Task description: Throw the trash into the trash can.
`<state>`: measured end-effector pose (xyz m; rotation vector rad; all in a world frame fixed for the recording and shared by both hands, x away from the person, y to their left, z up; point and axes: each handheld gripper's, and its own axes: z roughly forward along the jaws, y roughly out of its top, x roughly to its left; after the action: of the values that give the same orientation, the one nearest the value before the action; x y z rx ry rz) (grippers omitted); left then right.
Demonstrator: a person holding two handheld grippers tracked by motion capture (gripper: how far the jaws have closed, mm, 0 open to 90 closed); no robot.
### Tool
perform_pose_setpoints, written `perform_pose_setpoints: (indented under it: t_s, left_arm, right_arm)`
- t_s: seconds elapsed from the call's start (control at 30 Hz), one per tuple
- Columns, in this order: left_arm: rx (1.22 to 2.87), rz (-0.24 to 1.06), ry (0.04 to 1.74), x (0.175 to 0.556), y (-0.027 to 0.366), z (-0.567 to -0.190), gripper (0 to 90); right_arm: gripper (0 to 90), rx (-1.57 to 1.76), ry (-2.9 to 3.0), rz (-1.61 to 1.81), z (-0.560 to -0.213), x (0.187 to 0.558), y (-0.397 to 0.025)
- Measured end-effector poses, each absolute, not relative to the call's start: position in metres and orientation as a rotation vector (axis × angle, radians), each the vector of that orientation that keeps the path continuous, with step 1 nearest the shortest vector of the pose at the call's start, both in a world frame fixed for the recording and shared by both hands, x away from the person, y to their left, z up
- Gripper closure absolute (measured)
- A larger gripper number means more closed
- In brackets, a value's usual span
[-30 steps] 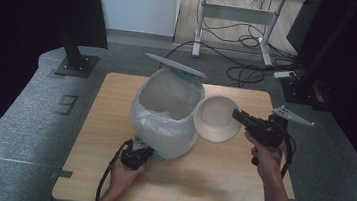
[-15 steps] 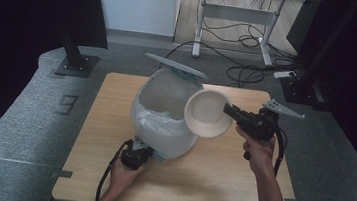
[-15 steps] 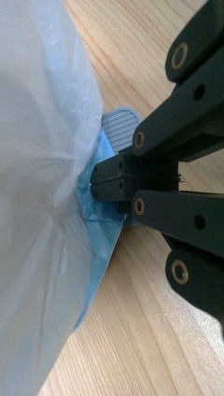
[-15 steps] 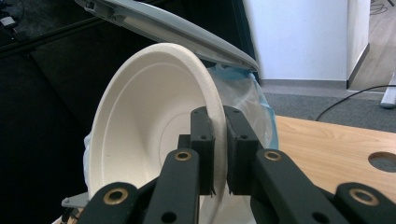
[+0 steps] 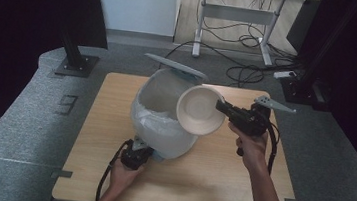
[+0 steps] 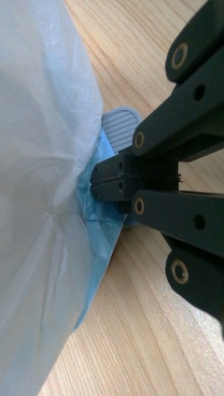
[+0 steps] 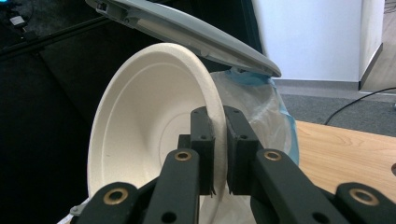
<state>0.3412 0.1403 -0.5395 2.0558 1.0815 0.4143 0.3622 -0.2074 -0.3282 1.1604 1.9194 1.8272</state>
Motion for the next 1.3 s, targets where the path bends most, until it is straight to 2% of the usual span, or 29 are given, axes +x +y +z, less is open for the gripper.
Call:
perform_pose_setpoints:
  t_s: [1.3]
  left_arm:
    - [2.054,0.412,1.079,0.341,0.141,-0.540,90.0]
  right_arm:
    - [82.8,1.129,1.999,1.857,-0.313,0.378,-0.166]
